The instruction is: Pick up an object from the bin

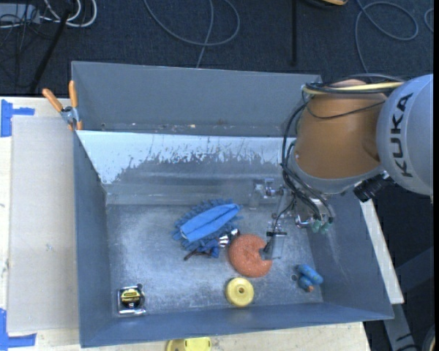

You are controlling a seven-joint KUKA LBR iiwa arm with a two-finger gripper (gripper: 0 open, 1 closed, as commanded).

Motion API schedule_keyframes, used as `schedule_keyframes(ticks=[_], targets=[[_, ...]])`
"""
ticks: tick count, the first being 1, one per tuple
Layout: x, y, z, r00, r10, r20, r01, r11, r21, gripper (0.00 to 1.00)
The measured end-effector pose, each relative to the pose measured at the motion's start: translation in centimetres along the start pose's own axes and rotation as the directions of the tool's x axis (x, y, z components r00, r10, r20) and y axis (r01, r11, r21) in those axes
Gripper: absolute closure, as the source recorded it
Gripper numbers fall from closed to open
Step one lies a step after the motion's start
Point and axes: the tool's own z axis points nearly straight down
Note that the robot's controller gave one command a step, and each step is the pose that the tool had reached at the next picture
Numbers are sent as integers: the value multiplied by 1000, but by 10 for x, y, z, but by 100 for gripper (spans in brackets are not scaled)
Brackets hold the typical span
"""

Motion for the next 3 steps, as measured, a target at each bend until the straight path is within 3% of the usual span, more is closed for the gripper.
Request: schedule_keyframes(ticks=[1, 2, 3], targets=[[-1, 0, -4, 1000, 0, 9, 0, 1000, 0, 0], [5, 17, 38, 999, -44, 14, 44, 999, 1, 0], [-5, 27, 100, 1000, -30, 10, 30, 1000, 0, 0]])
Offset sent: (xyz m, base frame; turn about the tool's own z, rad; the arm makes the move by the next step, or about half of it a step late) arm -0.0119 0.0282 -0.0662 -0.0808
